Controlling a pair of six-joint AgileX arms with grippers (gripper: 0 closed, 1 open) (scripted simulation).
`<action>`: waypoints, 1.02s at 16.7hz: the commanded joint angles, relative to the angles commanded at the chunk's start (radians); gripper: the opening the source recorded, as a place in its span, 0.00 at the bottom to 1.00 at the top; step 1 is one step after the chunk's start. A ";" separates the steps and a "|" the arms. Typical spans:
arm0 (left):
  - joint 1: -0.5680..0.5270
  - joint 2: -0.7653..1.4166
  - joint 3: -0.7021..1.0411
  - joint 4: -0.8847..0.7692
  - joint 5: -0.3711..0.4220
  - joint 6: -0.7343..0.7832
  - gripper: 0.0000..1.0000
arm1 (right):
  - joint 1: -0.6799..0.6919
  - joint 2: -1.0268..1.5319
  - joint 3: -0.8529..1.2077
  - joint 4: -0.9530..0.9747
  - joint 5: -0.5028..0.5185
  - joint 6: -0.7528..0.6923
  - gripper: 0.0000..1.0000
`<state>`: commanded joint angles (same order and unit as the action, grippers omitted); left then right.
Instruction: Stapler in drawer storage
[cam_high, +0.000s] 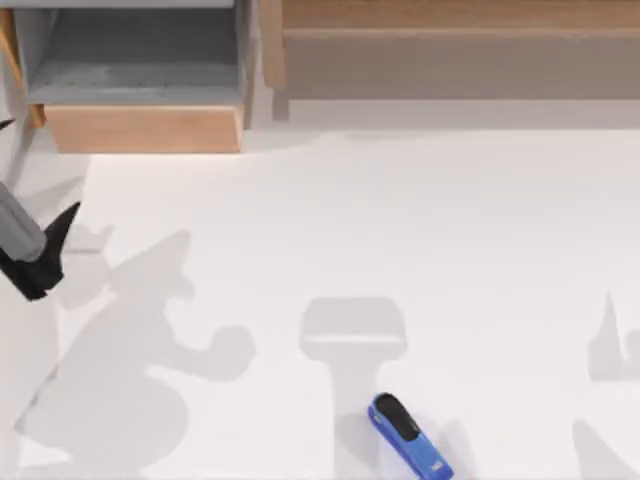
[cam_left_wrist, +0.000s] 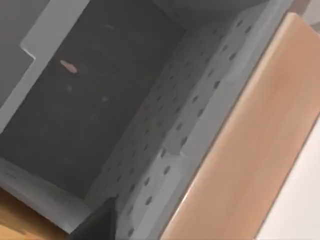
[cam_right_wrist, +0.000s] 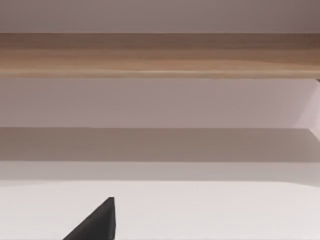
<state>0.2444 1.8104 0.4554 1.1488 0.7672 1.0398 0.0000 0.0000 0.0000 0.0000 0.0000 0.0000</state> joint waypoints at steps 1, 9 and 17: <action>-0.078 -0.009 0.037 -0.081 -0.021 -0.111 1.00 | 0.000 0.000 0.000 0.000 0.000 0.000 1.00; -0.743 0.067 0.486 -0.924 -0.325 -1.187 1.00 | 0.000 0.000 0.000 0.000 0.000 0.000 1.00; -1.252 0.225 0.977 -1.784 -0.723 -2.243 1.00 | 0.000 0.000 0.000 0.000 0.000 0.000 1.00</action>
<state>-1.0078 2.0355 1.4320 -0.6353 0.0441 -1.2032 0.0000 0.0000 0.0000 0.0000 0.0000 0.0000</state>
